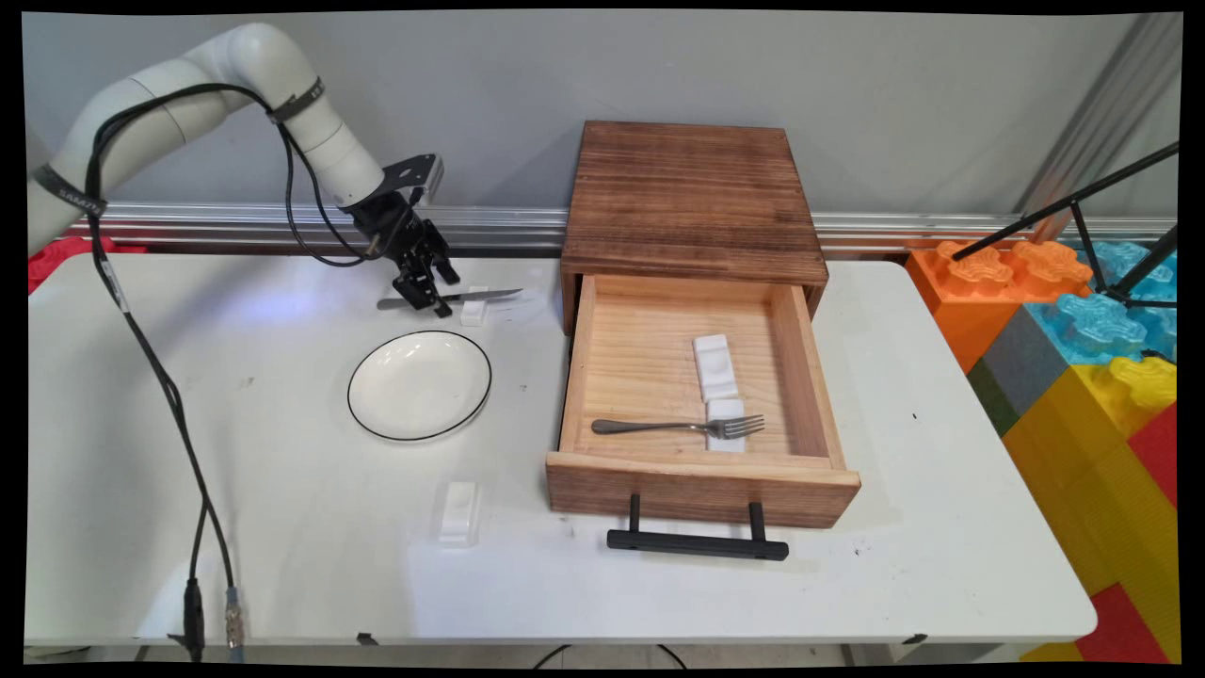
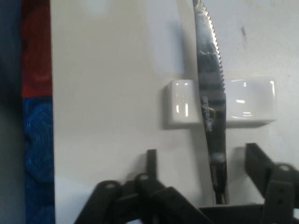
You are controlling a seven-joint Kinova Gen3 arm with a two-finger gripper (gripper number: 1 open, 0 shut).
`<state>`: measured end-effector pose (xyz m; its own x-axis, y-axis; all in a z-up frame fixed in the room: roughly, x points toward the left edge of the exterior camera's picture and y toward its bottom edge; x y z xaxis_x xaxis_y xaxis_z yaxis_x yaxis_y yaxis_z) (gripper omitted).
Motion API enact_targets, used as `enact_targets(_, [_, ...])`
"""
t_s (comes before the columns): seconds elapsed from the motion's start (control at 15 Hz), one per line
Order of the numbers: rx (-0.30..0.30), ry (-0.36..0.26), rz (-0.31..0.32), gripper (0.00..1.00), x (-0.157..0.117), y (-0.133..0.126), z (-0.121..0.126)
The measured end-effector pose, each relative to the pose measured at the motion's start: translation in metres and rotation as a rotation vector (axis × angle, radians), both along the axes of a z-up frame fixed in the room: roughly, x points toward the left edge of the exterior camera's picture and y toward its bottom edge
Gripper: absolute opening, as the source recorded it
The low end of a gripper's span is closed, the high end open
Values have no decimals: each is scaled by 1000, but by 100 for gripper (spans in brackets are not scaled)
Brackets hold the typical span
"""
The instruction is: Pick up the knife from the left of the white plate, then place the picked object into the drawer
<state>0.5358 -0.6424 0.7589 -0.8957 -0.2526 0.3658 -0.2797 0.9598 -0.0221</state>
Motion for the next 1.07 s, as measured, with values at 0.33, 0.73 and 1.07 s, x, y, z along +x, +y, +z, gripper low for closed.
enact_targets(0.33, [12, -14, -8, 0, 4, 1, 2])
enact_targets(0.73, [32, -35, -32, 0, 4, 4, 1])
enact_targets(1.07, [27, -33, -39, 0, 6, 8, 4])
